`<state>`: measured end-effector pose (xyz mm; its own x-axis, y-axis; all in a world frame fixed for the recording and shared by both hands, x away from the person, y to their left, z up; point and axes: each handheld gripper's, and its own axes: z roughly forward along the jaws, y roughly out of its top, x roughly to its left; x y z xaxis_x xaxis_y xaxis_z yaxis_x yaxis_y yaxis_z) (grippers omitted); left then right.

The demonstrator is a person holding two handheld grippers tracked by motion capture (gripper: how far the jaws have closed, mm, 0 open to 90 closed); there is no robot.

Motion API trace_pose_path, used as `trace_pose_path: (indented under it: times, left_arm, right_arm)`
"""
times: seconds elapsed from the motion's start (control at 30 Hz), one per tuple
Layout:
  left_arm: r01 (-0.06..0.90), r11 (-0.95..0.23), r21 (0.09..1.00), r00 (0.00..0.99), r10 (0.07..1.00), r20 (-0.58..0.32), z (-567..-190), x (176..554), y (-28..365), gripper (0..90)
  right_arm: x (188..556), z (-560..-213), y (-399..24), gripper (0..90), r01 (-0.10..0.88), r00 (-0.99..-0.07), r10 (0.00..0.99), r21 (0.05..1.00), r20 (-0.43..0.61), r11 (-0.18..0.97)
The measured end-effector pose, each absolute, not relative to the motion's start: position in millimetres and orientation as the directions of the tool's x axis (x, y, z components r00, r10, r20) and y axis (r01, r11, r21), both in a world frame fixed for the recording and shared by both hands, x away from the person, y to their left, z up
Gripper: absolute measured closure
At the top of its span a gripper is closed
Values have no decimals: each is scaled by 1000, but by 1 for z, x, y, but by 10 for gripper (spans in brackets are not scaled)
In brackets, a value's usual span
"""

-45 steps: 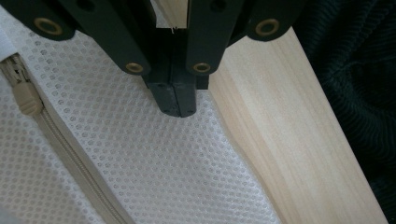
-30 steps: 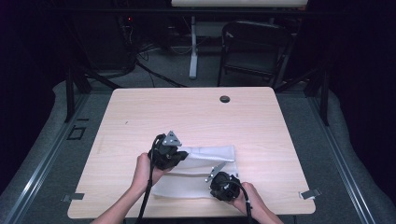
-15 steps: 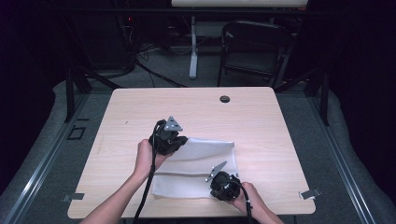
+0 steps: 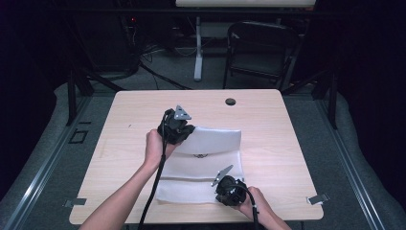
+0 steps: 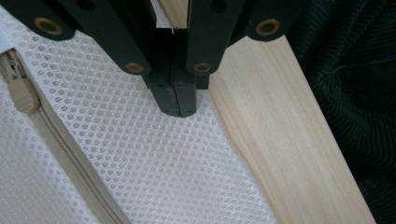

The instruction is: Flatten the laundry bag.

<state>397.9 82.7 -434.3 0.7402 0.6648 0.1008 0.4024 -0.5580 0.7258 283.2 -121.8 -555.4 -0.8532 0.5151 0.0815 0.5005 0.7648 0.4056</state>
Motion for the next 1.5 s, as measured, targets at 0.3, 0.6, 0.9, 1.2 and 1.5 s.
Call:
trace_pose_path:
  times: [0.3,0.6,0.9,1.2,1.5]
  left_arm:
    - [405,-528,746,700,704,118,-438,420,77,879]
    - [443,-482,756,660,746,89,-444,443,68,868]
    - [482,-472,738,624,776,89,-443,467,57,859]
    - [534,-418,735,593,805,27,-446,485,61,682]
    - [545,-417,727,629,777,-26,-439,482,74,333]
  right_arm:
    - [284,-556,-122,900,504,-851,517,410,87,760]
    - [284,-556,-122,900,504,-851,517,411,88,760]
    - [285,-554,-122,900,500,-854,514,398,80,769]
    - [286,-555,-124,900,512,-849,519,406,103,757]
    - [288,-555,-127,900,521,-845,522,408,121,750]
